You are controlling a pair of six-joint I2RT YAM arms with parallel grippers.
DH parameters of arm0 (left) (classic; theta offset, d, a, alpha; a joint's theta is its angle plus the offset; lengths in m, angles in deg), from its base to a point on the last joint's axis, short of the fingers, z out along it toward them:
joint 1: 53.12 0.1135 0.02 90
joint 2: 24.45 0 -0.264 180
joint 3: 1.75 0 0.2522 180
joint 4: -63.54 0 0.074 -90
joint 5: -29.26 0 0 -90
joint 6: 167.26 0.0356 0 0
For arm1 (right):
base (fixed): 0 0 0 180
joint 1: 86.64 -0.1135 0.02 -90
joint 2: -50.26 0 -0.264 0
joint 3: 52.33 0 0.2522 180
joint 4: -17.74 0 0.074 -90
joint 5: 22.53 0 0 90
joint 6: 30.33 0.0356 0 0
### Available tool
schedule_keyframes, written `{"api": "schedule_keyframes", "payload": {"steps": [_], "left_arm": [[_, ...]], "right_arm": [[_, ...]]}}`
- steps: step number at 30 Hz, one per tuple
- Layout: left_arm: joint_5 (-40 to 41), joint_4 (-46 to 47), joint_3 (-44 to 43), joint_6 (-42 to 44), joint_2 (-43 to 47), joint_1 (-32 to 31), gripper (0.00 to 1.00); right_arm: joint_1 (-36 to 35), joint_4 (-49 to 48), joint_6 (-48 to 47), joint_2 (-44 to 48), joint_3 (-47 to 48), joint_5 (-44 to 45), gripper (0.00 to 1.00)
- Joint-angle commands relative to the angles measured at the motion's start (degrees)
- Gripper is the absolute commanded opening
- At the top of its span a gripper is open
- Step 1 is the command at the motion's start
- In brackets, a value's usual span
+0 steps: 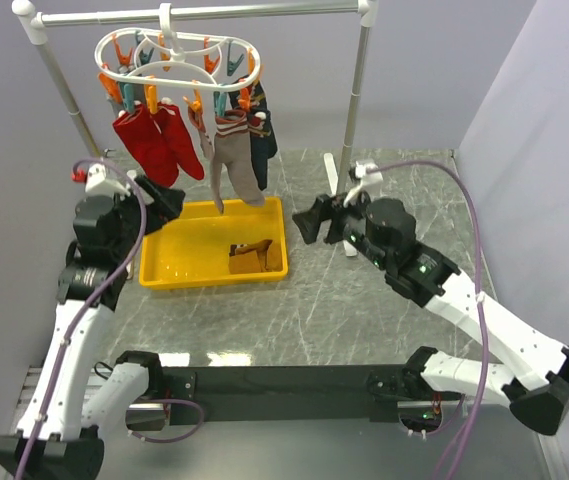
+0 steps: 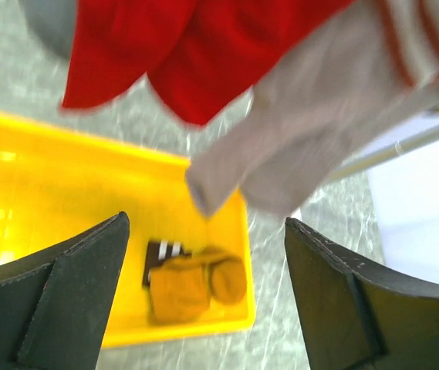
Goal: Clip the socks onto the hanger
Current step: Clamp the sock onto the hanger, then reset both arms
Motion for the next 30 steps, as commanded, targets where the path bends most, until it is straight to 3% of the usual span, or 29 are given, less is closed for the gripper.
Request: {"api": "schedule_keyframes", "payload": {"steps": [1, 8, 25, 30], "left_arm": [[-0.93, -0.11, 4.0, -3.81, 5.47, 0.22, 0.88], [0.92, -3.89, 7.87, -3.46, 7.51, 0.22, 0.89], [-1.99, -2.31, 13.06, -4.34, 16.02, -1.71, 0.91], [-0.23, -5.91, 13.68, -3.11, 20.15, -2.24, 0.92]], "right_arm": [[0.24, -4.29, 4.25, 6.14, -5.85, 3.1, 0.89], [0.24, -8.27, 10.59, 11.77, -17.03, 4.77, 0.91], [0.24, 7.72, 22.45, 16.52, -14.49, 13.12, 0.95], [0.24, 11.15, 20.18, 17.83, -12.64, 14.26, 0.95]]}}
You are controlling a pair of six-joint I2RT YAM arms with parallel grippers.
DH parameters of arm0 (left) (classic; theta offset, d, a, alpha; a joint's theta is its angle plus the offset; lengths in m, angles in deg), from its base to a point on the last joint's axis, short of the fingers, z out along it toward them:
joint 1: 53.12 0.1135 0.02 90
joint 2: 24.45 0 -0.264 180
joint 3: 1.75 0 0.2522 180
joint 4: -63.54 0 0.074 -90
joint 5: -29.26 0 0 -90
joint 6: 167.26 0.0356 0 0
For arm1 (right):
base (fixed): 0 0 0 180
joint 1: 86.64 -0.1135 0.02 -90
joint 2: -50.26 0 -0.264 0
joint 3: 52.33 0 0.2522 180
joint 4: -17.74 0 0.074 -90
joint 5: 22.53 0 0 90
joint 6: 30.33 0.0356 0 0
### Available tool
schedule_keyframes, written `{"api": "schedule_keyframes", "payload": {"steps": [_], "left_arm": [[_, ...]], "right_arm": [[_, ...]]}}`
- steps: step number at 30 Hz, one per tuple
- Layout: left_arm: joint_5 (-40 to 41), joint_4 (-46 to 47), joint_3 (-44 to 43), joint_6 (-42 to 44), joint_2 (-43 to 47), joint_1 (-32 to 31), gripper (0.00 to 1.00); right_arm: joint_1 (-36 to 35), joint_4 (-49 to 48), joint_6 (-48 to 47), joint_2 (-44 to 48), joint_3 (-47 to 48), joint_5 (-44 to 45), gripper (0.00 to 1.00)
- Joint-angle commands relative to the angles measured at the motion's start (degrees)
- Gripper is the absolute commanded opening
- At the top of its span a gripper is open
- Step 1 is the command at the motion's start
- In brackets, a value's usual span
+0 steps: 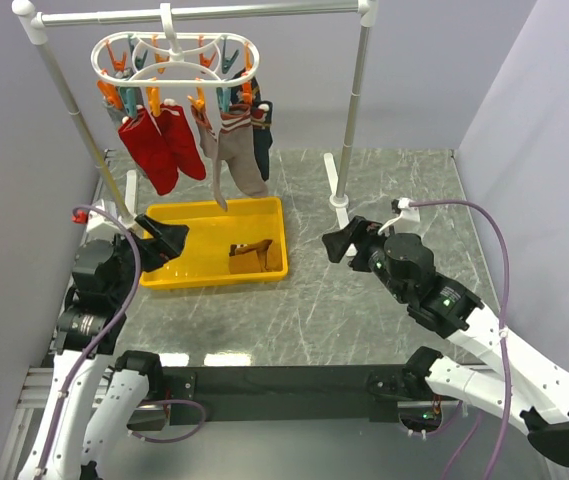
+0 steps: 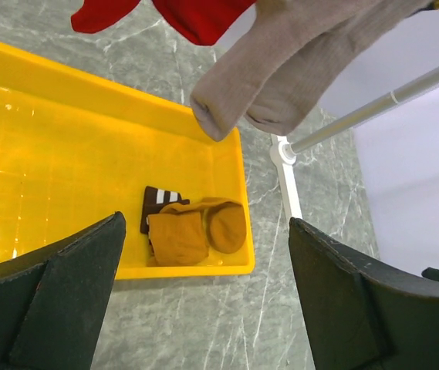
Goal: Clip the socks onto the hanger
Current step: Reset both arms
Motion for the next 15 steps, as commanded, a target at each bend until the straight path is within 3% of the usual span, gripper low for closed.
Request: {"api": "schedule_keyframes", "payload": {"steps": [1, 6, 15], "left_arm": [[0.88, -0.82, 0.52, 0.67, 3.0, -0.36, 0.92], [2.12, -2.58, 1.23, 2.34, 4.94, -0.36, 0.92], [3.0, -3.37, 1.67, 5.6, 5.03, -1.76, 0.93]], "right_arm": [[0.24, 3.31, -0.55, 2.05, 4.21, 3.66, 0.96], [0.24, 1.74, -3.18, 5.04, 2.99, 7.89, 0.96], [0.24, 2.52, -2.57, 6.54, 3.87, 6.04, 0.97]]}}
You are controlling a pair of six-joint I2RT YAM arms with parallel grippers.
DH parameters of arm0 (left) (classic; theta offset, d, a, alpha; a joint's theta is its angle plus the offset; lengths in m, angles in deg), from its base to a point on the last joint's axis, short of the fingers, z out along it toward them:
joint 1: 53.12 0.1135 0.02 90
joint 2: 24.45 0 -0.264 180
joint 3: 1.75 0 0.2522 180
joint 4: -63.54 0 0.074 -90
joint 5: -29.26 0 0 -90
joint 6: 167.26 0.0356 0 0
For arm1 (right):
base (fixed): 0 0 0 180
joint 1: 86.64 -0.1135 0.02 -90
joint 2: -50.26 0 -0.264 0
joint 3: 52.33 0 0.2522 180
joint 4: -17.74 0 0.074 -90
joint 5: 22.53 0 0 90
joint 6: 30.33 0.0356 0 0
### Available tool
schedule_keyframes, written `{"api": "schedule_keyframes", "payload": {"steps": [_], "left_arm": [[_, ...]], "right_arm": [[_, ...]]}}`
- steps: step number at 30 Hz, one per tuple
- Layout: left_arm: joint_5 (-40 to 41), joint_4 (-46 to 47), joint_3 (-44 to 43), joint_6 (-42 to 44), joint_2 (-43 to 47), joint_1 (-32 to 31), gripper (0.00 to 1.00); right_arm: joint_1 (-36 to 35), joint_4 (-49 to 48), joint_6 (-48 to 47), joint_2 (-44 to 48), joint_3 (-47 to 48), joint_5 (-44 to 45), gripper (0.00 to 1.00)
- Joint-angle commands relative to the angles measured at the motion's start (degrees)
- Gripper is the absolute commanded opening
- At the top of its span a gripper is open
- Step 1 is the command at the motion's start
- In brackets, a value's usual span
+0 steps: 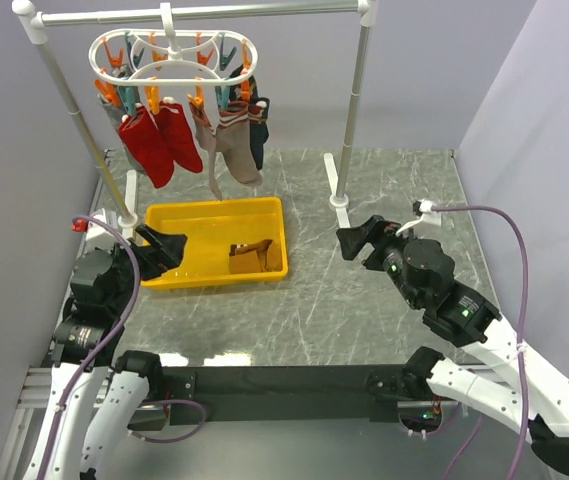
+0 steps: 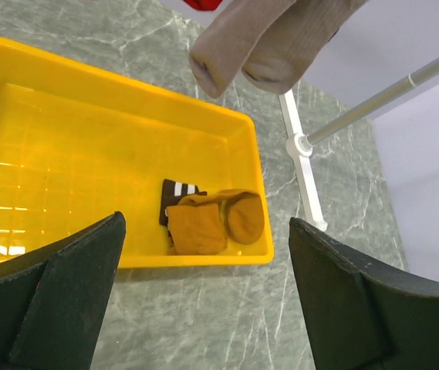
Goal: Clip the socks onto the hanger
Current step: Reset both arms
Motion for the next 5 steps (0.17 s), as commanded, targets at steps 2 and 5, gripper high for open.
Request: {"api": "schedule_keyframes", "payload": {"steps": [2, 5], "left_arm": [[0.77, -0.11, 0.53, 2.36, 0.77, -1.77, 0.93], [1.47, -0.73, 0.01, 2.54, 0.77, -2.65, 0.93]], "right_arm": [[0.24, 0.36, -0.6, 2.57, 2.01, 1.24, 0.97], [0.24, 1.15, -1.22, 4.06, 2.18, 1.67, 0.97]]}}
